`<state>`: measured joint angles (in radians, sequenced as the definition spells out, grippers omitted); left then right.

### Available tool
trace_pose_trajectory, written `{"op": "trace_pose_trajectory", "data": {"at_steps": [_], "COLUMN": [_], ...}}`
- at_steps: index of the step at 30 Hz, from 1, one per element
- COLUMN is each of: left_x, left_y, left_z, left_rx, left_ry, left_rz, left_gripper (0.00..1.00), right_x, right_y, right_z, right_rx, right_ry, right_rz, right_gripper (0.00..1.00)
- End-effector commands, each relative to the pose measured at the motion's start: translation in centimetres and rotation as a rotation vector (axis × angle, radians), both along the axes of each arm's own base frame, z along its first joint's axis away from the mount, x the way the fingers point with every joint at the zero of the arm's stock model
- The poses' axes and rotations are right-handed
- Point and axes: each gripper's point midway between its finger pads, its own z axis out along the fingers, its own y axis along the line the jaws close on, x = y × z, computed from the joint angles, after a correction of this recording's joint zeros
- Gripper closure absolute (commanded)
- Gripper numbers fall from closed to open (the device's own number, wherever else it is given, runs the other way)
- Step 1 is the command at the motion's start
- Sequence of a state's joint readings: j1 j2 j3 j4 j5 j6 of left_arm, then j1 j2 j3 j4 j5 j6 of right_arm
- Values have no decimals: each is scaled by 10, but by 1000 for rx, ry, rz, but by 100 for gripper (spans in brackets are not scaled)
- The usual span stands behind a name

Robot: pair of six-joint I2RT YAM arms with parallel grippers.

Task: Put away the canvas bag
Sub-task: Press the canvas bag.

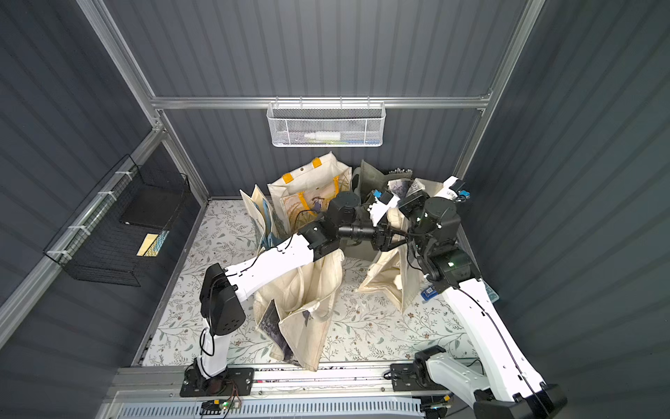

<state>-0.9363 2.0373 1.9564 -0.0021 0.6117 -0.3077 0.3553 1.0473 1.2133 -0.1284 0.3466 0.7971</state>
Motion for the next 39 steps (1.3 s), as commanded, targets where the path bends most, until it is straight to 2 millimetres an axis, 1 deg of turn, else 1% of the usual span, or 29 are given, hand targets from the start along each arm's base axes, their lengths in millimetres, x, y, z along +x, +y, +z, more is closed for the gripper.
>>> {"op": "trace_pose_trajectory", "data": {"at_steps": [1,3,5,10,11,12,13,14,16,18,20,23,24,26,28,29,30,33,35,36,37,39], "left_x": [2,3,5,-1,-1,1,-1,-3,-7,-10,-15,-22,-21,-22,-22,-22,-22,-25,-24,-24,-22,-21], "left_y": [-1,0,1,2,3,5,7,8,13,19,27,37,40,45,51,53,55,60,62,63,65,67], "left_z": [-6,-10,-13,-17,-16,-16,-14,-11,-5,2,6,14,16,21,26,28,29,27,23,22,21,21], "left_rx": [54,73,88,105,111,119,126,128,146,163,183,194,199,204,207,209,210,229,251,259,269,275], "left_ry": [-32,-43,-50,-92,-105,-113,-114,-129,-180,-235,-282,-320,-332,-356,-383,-394,-409,-447,-461,-467,-473,-483], "left_rz": [30,38,47,10,11,21,18,9,-8,-19,-35,-64,-66,-81,-92,-95,-102,-127,-124,-125,-120,-119], "left_gripper": [45,50,60,97,100,100,100,100,100,100,100,100,100,100,100,100,100,100,100,100,100,100], "right_x": [-13,-17,-19,-19,-18,-19,-20,-21,-26,-35,-48,-62,-66,-75,-84,-86,-88,-98,-102,-103,-104,-104], "right_y": [-9,-13,-14,-11,-10,-8,-7,-5,0,4,0,-7,-8,-4,6,6,0,-8,-10,-10,-8,-8], "right_z": [36,38,41,42,39,43,43,44,49,58,69,78,83,94,101,102,102,100,96,93,90,83], "right_rx": [65,80,93,113,107,113,101,83,4,-104,-192,-329,-379,-484,-662,-728,-789,-968,-1032,-1053,-1072,-1100], "right_ry": [-106,-119,-131,-140,-137,-160,-164,-171,-192,-227,-258,-261,-263,-288,-318,-307,-283,-265,-251,-236,-221,-187], "right_rz": [-34,-50,-50,-33,-29,-18,-7,4,43,80,84,82,90,131,203,212,189,167,170,180,203,227], "right_gripper": [100,100,100,100,100,100,96,90,74,64,59,57,52,50,38,33,26,17,13,9,7,6]}}
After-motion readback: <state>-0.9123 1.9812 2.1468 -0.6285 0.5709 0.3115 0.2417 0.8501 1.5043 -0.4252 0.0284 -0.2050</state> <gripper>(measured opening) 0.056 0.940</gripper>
